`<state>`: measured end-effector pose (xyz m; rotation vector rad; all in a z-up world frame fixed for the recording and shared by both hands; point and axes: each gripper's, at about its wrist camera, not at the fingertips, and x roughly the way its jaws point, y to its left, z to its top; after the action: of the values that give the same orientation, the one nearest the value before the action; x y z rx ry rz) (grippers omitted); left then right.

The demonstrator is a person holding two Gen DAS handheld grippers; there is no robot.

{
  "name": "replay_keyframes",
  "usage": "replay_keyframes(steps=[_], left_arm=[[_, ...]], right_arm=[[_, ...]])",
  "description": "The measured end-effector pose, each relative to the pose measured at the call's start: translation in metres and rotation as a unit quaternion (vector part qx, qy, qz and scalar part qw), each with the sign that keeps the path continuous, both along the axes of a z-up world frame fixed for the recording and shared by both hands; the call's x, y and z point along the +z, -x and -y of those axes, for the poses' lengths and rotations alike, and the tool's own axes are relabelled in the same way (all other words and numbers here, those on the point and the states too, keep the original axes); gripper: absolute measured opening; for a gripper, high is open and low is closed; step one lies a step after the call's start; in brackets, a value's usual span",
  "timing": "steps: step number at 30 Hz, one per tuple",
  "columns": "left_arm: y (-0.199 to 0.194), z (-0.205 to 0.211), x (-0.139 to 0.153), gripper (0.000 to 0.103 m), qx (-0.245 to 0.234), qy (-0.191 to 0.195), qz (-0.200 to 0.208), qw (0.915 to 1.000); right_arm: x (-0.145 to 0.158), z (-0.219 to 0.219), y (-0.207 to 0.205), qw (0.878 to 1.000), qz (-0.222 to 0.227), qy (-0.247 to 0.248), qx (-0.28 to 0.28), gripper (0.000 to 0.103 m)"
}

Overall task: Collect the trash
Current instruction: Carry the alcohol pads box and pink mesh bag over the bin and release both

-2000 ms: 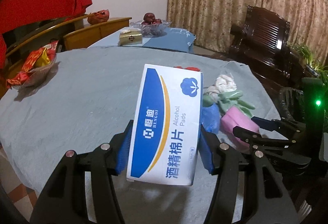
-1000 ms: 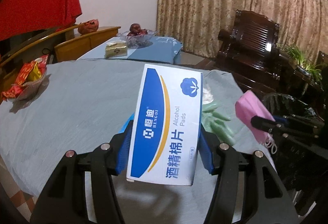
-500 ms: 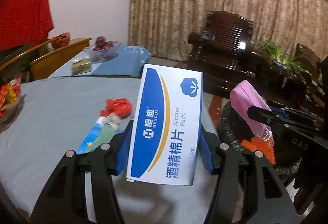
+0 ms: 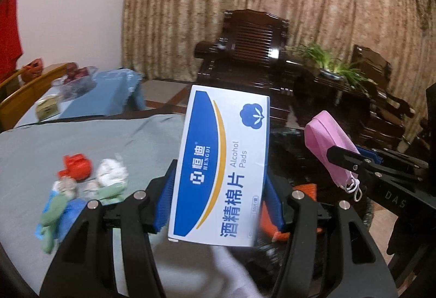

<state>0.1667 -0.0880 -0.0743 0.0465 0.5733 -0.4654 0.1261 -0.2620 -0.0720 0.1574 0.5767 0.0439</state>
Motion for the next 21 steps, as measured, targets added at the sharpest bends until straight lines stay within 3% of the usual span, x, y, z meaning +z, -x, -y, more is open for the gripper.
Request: replay_keyframes(steps=[13, 21], left_arm=[[-0.022, 0.087, -0.023, 0.055, -0.069, -0.01, -0.016, 0.9974], [-0.035, 0.112, -0.041, 0.057, -0.091, -0.019, -0.034, 0.9951]], right_arm=[[-0.019, 0.068, 0.008, 0.997, -0.021, 0.011, -0.074, 0.021], [-0.034, 0.085, 0.005, 0.995, -0.038, 0.012, -0.089, 0.025]])
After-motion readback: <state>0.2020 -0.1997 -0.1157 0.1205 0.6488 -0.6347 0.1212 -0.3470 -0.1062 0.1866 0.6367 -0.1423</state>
